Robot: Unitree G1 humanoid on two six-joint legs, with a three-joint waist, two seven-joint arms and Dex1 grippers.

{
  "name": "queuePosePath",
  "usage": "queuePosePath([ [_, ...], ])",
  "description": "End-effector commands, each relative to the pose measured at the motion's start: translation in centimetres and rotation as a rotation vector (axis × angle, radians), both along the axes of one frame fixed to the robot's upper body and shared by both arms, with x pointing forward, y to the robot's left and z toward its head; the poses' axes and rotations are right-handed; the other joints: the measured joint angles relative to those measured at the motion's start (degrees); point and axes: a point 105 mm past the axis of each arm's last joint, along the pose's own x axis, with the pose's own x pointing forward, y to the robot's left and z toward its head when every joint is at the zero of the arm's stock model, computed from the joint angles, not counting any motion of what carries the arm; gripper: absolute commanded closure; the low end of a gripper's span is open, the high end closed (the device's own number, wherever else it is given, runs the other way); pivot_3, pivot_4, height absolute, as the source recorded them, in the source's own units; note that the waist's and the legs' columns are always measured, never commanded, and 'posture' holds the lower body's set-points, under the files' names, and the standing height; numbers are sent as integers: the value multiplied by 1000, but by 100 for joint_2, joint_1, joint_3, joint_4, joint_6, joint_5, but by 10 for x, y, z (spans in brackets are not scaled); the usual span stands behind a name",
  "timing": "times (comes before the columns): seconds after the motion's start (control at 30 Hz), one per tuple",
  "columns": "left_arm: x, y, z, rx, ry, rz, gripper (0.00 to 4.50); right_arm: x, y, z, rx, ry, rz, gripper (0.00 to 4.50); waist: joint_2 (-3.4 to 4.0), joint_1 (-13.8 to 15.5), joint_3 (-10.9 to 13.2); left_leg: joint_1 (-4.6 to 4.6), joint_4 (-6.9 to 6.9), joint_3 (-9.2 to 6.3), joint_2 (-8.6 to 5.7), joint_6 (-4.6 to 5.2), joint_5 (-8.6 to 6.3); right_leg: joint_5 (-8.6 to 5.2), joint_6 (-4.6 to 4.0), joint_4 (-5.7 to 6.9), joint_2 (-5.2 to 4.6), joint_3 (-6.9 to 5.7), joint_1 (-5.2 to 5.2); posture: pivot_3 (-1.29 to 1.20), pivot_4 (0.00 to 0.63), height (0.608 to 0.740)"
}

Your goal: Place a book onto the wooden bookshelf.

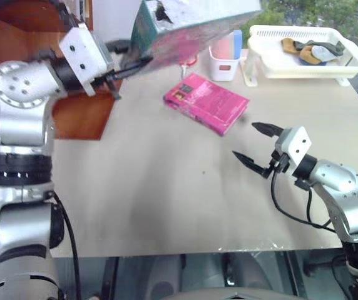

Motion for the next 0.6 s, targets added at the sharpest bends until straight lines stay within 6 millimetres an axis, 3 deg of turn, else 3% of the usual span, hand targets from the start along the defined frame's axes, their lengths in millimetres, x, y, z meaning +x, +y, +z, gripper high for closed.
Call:
queuePosePath([
  [0.03, -11, 7, 17, 277, -108, 68, 3836, 2, 5, 20, 18, -92, 30, 0, 3, -12, 1, 2, 0, 4, 1, 0, 0, 0, 1, 1, 0, 2, 0, 0, 150, 740],
  [0.17, -14, 47, 52, 437, -71, 292, 3836, -3, 10, 45, 91, -121, 110, 0, -5, -102, 40, -2, 2, 3, 11, -1, 1, 0, 1, 15, 13, 3, -12, 0, 150, 740],
  [0.27, -18, 70, 61, 486, -29, 387, 3836, -5, 10, 56, 114, -132, 129, 0, -3, -102, 40, 1, 2, 9, 14, 0, 0, -2, 1, 15, 12, 9, -12, 0, 150, 740],
  [0.37, -33, 106, 77, 521, 43, 548, 3836, -6, 4, 77, 198, -139, 169, 0, -2, -103, 42, -3, 0, 13, 19, 0, 0, -4, -1, 13, 12, 8, -17, 0, 150, 740],
  [0.6, -50, 149, 72, 551, 186, 720, 3836, -12, 13, 100, 221, -195, 269, 0, -2, -86, 42, -13, 2, 20, 29, 0, 0, -4, -1, 24, 14, 10, -35, 0, 150, 740],
])
